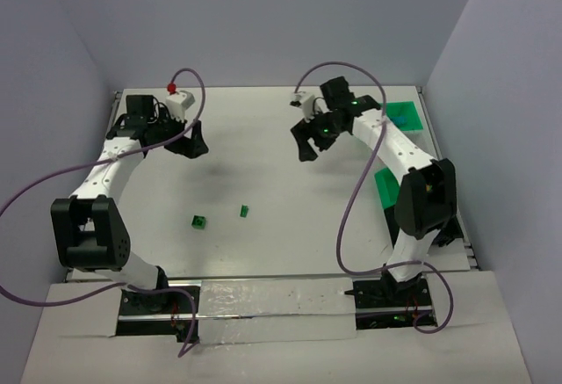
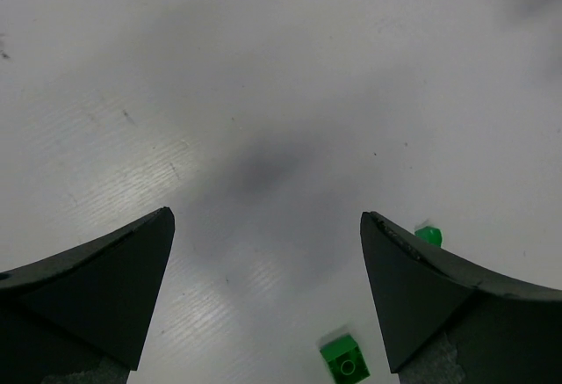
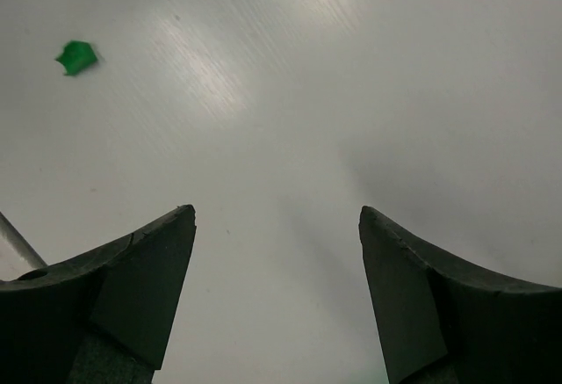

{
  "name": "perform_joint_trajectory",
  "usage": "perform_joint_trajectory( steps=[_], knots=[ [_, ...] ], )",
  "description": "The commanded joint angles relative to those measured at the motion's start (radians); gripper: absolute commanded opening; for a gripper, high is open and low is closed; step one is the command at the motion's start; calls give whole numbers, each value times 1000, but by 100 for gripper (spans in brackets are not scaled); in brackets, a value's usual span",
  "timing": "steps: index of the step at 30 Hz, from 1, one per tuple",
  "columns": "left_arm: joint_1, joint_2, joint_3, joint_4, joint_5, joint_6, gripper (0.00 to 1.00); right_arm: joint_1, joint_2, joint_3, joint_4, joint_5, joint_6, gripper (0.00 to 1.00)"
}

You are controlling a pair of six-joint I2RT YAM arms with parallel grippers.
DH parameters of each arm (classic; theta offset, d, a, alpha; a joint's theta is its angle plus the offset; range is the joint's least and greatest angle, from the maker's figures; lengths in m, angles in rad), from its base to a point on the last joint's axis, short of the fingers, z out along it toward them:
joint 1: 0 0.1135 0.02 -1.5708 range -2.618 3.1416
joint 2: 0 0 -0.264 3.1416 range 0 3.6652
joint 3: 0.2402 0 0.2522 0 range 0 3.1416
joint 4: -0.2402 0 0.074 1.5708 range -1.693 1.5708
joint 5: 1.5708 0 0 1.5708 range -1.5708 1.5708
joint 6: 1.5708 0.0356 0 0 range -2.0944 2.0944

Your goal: Sort the legos into containers by color

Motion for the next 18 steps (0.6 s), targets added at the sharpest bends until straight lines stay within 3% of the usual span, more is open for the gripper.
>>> perform_joint_trajectory(
  steps=[1, 5, 7, 8, 10, 14, 18],
  knots=[
    [66, -56, 3, 97, 15, -198, 98, 158, 74, 62, 130, -16, 31, 81],
    [138, -37, 39, 24, 100, -154, 98, 252, 137, 75, 160, -66, -64, 80],
    [186, -22, 67, -72, 218, -71, 98, 269, 148, 46, 191, -172, -204, 80],
    [196, -16, 71, -74, 220, -69, 98, 269, 149, 45, 218, -174, -207, 80],
    [217, -5, 83, -117, 278, -30, 98, 280, 172, 33, 246, -222, -377, 80],
    [230, -2, 94, -145, 301, -1, 98, 317, 255, 144, 123, -285, -620, 79],
    [263, -26, 66, -78, 319, -63, 98, 376, 321, 205, -18, -264, -920, 78]
  ],
)
